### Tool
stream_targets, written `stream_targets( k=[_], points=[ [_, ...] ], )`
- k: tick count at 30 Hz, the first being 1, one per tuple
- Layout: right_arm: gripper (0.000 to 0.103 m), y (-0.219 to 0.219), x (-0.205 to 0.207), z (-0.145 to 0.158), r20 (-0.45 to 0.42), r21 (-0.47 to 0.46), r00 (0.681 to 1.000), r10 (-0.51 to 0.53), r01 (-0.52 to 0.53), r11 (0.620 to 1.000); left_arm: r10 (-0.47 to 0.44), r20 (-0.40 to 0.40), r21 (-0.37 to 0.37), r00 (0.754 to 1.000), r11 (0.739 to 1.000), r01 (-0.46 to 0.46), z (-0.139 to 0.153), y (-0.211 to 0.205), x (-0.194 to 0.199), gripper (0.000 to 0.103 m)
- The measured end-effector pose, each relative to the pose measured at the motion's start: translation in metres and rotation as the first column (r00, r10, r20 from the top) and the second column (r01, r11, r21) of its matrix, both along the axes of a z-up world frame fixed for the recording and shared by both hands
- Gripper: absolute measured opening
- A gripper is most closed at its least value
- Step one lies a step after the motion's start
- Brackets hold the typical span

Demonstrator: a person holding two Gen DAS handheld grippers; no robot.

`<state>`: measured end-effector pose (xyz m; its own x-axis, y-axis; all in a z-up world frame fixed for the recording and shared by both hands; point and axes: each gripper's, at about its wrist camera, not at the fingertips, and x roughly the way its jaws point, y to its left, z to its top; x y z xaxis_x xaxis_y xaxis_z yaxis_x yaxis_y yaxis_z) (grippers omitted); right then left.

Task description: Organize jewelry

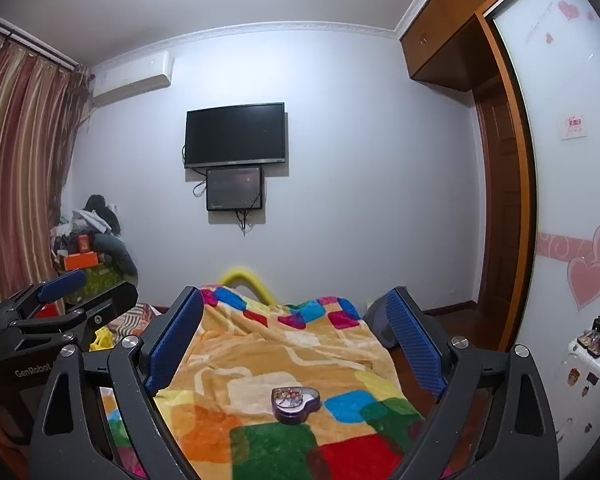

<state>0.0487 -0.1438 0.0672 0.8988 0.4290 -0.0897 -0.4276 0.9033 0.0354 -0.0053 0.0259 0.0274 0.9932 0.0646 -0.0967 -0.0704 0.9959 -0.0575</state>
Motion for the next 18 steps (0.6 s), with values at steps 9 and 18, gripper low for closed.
stream_targets(
  k=[9,18],
  points=[
    [0.091,-0.013,-0.006,-0.008,-0.029,0.000,1.000,0.001,-0.001,1.000,0.004,-0.020,0.004,1.000,1.000,-0.004,-0.006,-0.002,0.003,0.102],
    [0.091,-0.014,-0.006,-0.011,-0.057,-0.011,0.998,-0.001,0.000,1.000,-0.003,-0.038,0.002,0.999,1.000,0.003,-0.009,-0.001,0.007,0.102]
  ],
)
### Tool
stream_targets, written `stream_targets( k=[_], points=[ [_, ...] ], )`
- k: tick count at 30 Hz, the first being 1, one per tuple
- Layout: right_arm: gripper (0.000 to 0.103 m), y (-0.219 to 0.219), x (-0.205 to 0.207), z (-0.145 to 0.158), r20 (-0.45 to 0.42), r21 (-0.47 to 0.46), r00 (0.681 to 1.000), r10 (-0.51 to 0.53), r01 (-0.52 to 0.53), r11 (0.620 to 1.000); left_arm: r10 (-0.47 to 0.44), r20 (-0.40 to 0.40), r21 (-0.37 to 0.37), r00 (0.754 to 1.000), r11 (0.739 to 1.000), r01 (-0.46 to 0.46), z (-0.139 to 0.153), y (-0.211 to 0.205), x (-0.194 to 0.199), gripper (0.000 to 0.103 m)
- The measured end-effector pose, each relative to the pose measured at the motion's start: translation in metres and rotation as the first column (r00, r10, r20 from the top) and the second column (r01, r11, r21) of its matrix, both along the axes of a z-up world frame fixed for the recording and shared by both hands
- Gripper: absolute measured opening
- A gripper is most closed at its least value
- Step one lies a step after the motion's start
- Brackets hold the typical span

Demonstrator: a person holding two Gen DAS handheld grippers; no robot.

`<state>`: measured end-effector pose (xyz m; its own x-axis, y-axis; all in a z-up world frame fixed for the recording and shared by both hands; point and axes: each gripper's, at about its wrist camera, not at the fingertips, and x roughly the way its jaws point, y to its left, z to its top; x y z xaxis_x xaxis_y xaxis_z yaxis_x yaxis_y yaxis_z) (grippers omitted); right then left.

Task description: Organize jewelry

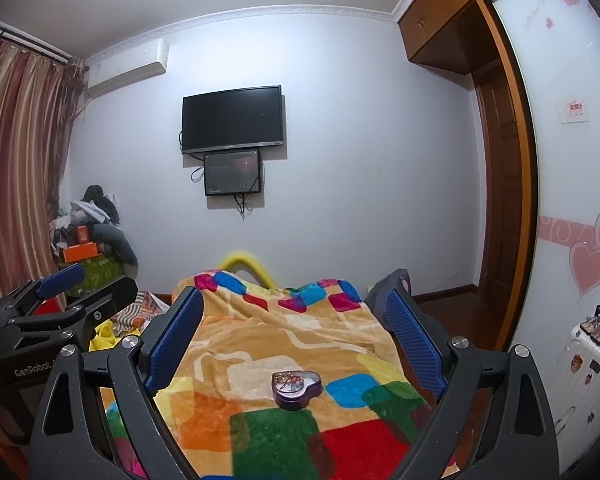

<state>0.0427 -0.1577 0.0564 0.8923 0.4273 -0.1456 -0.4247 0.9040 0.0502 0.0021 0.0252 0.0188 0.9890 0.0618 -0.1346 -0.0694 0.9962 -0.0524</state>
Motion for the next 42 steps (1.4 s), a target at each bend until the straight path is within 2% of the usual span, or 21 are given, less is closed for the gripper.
stream_targets(
  k=[27,42],
  points=[
    [0.091,-0.003,0.002,-0.002,-0.052,-0.013,0.999,-0.004,0.003,1.000,-0.021,-0.039,-0.029,0.999,0.999,0.020,-0.008,0.000,0.013,0.102],
    [0.091,-0.005,0.004,-0.001,-0.052,-0.006,0.999,-0.008,0.008,1.000,-0.040,-0.045,-0.027,0.998,0.999,0.038,-0.008,-0.003,0.012,0.102]
  ],
)
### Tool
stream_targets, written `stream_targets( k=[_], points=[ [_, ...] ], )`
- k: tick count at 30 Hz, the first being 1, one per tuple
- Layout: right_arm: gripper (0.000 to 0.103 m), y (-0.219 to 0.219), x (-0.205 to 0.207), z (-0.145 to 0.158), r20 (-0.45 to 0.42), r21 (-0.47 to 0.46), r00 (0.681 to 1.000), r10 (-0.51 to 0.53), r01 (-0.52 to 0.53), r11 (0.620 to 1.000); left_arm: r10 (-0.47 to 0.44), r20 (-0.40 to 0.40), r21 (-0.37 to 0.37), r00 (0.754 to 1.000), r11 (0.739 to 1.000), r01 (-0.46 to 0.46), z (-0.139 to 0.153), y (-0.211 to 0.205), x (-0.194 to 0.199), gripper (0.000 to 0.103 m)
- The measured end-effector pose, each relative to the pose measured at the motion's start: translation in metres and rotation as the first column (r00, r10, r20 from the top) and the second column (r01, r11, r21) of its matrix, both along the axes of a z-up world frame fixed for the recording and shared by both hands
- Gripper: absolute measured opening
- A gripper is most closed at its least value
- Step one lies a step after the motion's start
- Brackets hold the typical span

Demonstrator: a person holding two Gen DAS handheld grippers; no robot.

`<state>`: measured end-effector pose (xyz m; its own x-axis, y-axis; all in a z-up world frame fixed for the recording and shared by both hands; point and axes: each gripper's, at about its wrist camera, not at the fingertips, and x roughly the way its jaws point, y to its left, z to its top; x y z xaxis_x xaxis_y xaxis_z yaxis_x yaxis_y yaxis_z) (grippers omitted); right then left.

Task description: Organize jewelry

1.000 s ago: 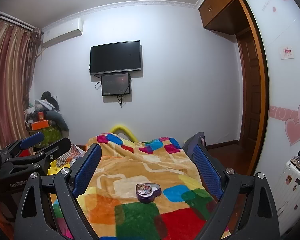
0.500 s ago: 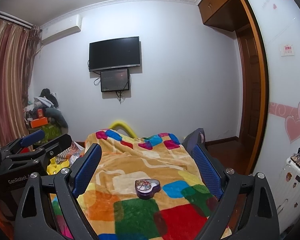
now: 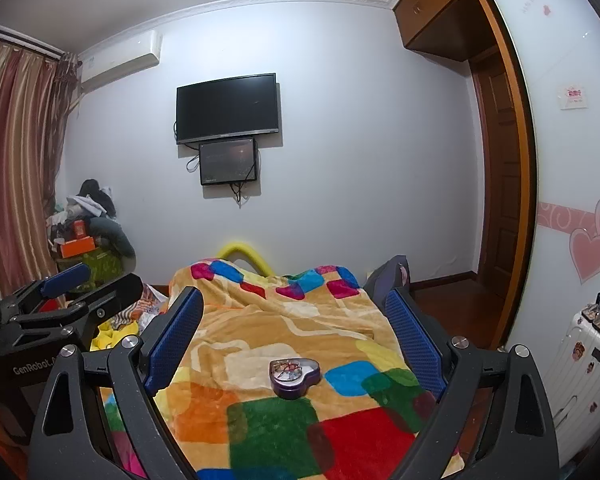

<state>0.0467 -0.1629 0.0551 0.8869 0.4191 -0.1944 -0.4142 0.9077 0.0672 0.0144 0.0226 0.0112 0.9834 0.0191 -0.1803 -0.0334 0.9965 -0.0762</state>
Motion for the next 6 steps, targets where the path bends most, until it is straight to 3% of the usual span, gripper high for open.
stream_targets(
  k=[6],
  points=[
    [0.091,-0.0004,0.0019,-0.0032,-0.004,0.011,1.000,0.003,-0.003,1.000,0.004,-0.012,0.002,1.000,1.000,-0.004,-0.0014,0.0002,0.0032,0.102]
  ],
)
